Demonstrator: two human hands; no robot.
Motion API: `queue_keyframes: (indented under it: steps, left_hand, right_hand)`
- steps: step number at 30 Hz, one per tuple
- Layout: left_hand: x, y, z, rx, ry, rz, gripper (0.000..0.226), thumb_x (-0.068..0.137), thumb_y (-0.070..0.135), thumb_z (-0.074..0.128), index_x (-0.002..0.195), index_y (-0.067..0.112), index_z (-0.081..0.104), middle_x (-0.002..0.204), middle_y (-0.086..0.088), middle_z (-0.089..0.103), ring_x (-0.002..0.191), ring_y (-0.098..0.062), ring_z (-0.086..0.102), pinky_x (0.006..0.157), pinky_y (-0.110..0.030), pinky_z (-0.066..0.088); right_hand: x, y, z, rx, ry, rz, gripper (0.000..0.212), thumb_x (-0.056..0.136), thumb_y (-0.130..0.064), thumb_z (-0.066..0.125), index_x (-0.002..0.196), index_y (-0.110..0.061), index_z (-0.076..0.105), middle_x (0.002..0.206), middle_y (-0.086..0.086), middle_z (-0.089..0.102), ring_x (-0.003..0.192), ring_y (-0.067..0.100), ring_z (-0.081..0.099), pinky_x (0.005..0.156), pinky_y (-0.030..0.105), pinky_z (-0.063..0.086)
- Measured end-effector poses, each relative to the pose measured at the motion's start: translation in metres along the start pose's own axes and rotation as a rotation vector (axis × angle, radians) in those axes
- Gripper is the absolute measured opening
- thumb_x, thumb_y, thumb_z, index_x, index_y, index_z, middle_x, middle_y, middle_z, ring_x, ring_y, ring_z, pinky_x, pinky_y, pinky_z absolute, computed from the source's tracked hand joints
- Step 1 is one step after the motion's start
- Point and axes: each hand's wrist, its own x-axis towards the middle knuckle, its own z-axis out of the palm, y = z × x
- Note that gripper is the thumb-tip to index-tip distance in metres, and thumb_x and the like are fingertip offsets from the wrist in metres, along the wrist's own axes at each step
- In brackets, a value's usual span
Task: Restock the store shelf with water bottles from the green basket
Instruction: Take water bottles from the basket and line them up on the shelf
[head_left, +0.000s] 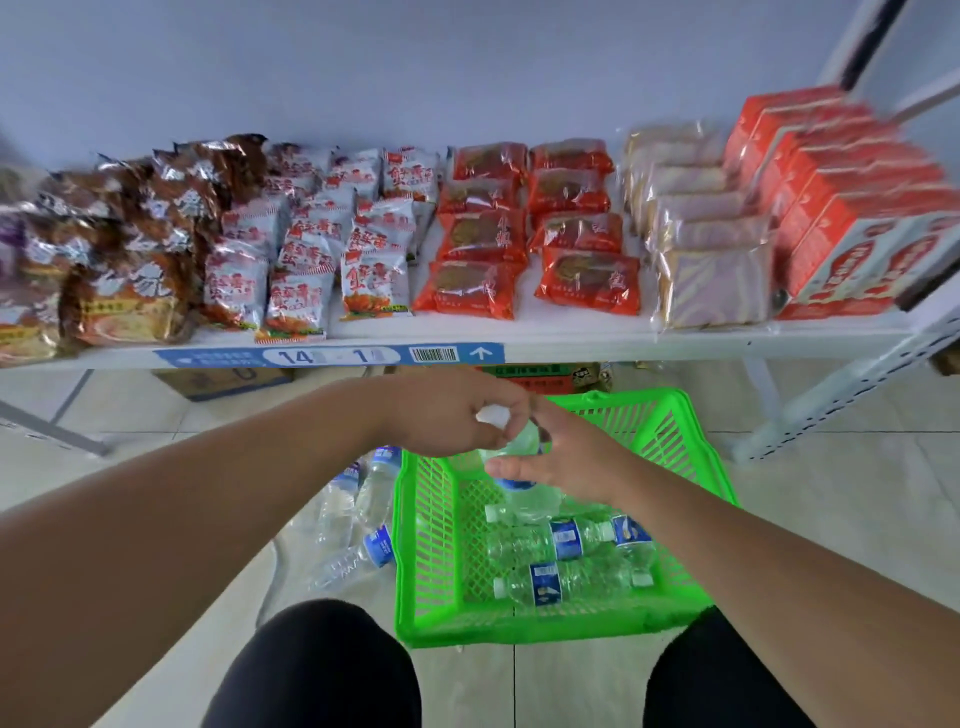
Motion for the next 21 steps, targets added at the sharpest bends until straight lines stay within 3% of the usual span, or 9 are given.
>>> queue_keyframes:
  steps: [4, 6, 8, 11, 13, 16, 18, 21]
  left_hand:
    - [-0.034, 0.050, -0.067, 0.010, 0.060, 0.053, 0.023, 0.095, 0.020, 0.060, 0.085, 0.039, 0.055, 0.086, 0.025, 0.059, 0.076, 0.009, 0.053, 0.071, -0.021, 0.039]
    - [-0.059, 0.081, -0.107, -0.009, 0.096, 0.048, 0.017, 0.097, 0.025, 0.060, 0.090, 0.040, 0.055, 0.089, 0.024, 0.062, 0.071, 0.009, 0.054, 0.072, -0.025, 0.043]
    - [-0.085, 0.113, -0.147, -0.015, 0.142, 0.052, 0.014, 0.098, 0.027, 0.061, 0.094, 0.039, 0.056, 0.082, 0.031, 0.062, 0.067, 0.015, 0.054, 0.068, -0.016, 0.041]
    - [-0.125, 0.165, -0.208, -0.036, 0.240, 0.062, 0.013, 0.097, 0.032, 0.061, 0.096, 0.043, 0.056, 0.083, 0.019, 0.066, 0.067, 0.003, 0.056, 0.068, -0.020, 0.044]
    - [-0.153, 0.195, -0.246, -0.082, 0.323, 0.059, 0.014, 0.097, 0.032, 0.062, 0.104, 0.043, 0.056, 0.079, 0.025, 0.063, 0.065, 0.003, 0.054, 0.064, -0.015, 0.041]
    - [-0.196, 0.237, -0.290, -0.173, 0.467, 0.040, 0.042, 0.095, 0.035, 0.067, 0.131, 0.032, 0.048, 0.073, 0.014, 0.054, 0.064, -0.001, 0.050, 0.064, -0.023, 0.043]
    - [-0.226, 0.257, -0.315, -0.237, 0.571, 0.027, 0.062, 0.090, 0.039, 0.074, 0.141, 0.030, 0.039, 0.079, 0.009, 0.051, 0.067, -0.004, 0.048, 0.067, -0.027, 0.046]
    - [-0.258, 0.274, -0.338, -0.432, 0.593, -0.002, 0.073, 0.086, 0.034, 0.080, 0.143, 0.032, 0.035, 0.095, 0.013, 0.053, 0.079, 0.008, 0.053, 0.069, -0.009, 0.043]
  right_hand:
    - [-0.030, -0.077, -0.025, 0.066, 0.126, -0.007, 0.049, 0.078, -0.044, 0.084, 0.118, -0.044, 0.055, 0.113, -0.033, 0.060, 0.098, -0.023, 0.055, 0.083, 0.010, 0.041]
    - [-0.047, -0.123, -0.042, 0.115, 0.204, -0.001, 0.051, 0.075, -0.046, 0.086, 0.115, -0.037, 0.055, 0.114, -0.022, 0.064, 0.104, -0.012, 0.059, 0.088, 0.019, 0.046]
    - [-0.065, -0.173, -0.059, 0.146, 0.251, -0.004, 0.053, 0.073, -0.048, 0.086, 0.115, -0.038, 0.055, 0.114, -0.018, 0.066, 0.106, -0.002, 0.062, 0.088, 0.025, 0.049]
    - [-0.093, -0.255, -0.087, 0.175, 0.314, -0.028, 0.053, 0.072, -0.051, 0.084, 0.117, -0.036, 0.060, 0.111, -0.013, 0.072, 0.102, 0.004, 0.068, 0.087, 0.029, 0.054]
    - [-0.111, -0.311, -0.107, 0.198, 0.345, -0.055, 0.048, 0.074, -0.046, 0.084, 0.116, -0.033, 0.064, 0.108, -0.009, 0.074, 0.099, 0.010, 0.071, 0.089, 0.035, 0.057]
    - [-0.139, -0.386, -0.137, 0.245, 0.354, -0.080, 0.041, 0.077, -0.044, 0.081, 0.113, -0.029, 0.069, 0.105, -0.004, 0.077, 0.099, 0.015, 0.073, 0.089, 0.039, 0.057]
    - [-0.156, -0.436, -0.158, 0.284, 0.348, -0.091, 0.036, 0.083, -0.034, 0.080, 0.115, -0.020, 0.071, 0.105, -0.002, 0.078, 0.098, 0.015, 0.074, 0.085, 0.034, 0.056]
    - [-0.176, -0.500, -0.188, 0.322, 0.305, -0.107, 0.033, 0.084, -0.028, 0.079, 0.115, -0.019, 0.072, 0.107, -0.002, 0.078, 0.103, 0.017, 0.074, 0.088, 0.036, 0.057]
